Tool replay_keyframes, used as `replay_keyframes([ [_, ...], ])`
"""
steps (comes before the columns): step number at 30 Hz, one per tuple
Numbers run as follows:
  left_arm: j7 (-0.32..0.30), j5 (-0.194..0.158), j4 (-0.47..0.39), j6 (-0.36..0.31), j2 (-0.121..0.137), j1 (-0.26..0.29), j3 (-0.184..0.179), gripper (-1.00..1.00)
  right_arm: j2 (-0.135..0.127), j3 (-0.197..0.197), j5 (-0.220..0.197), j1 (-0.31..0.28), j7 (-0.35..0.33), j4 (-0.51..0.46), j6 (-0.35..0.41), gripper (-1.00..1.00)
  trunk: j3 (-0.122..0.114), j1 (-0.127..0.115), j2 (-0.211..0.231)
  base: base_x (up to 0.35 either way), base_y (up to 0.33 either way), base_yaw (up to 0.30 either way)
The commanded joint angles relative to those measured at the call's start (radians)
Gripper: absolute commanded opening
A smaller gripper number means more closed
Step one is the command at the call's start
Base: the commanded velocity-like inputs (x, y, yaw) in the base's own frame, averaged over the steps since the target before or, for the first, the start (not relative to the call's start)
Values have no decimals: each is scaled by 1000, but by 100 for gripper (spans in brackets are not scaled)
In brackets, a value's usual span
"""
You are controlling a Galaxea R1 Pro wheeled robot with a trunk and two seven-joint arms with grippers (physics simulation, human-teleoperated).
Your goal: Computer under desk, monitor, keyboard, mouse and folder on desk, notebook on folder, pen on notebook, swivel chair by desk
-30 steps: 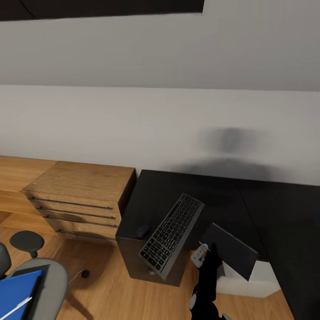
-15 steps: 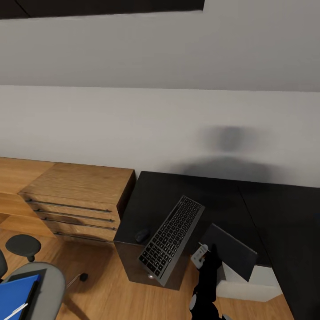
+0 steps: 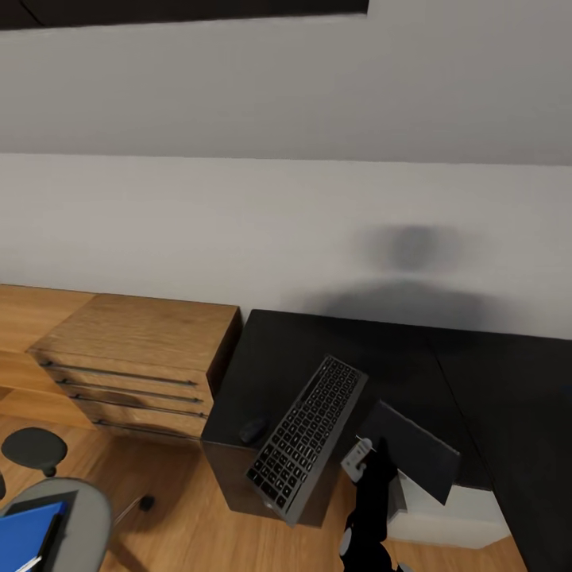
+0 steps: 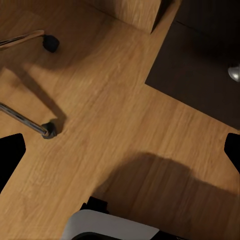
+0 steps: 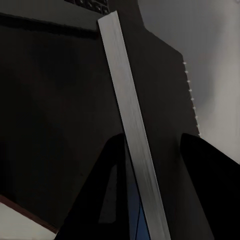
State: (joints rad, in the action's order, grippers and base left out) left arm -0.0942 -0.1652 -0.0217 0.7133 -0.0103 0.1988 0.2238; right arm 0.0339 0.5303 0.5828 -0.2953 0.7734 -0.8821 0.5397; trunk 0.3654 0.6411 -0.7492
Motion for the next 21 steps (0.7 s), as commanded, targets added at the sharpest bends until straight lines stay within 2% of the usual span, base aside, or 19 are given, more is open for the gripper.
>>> replay_keyframes([
  [1, -10, -10, 1, 2, 0, 1, 3, 100, 0, 2, 4, -1, 2, 1, 7, -100, 1, 1, -1, 232, 0, 0],
  [7, -10, -10, 0, 2, 1, 1, 3, 100, 1, 1, 4, -1, 3, 5, 6, -100, 1, 1, -1, 99, 0, 0],
  [21, -9, -10, 0, 3, 0, 1, 3, 100, 2, -3, 3, -1, 0, 24, 6, -100, 1, 1, -1, 10, 0, 0],
])
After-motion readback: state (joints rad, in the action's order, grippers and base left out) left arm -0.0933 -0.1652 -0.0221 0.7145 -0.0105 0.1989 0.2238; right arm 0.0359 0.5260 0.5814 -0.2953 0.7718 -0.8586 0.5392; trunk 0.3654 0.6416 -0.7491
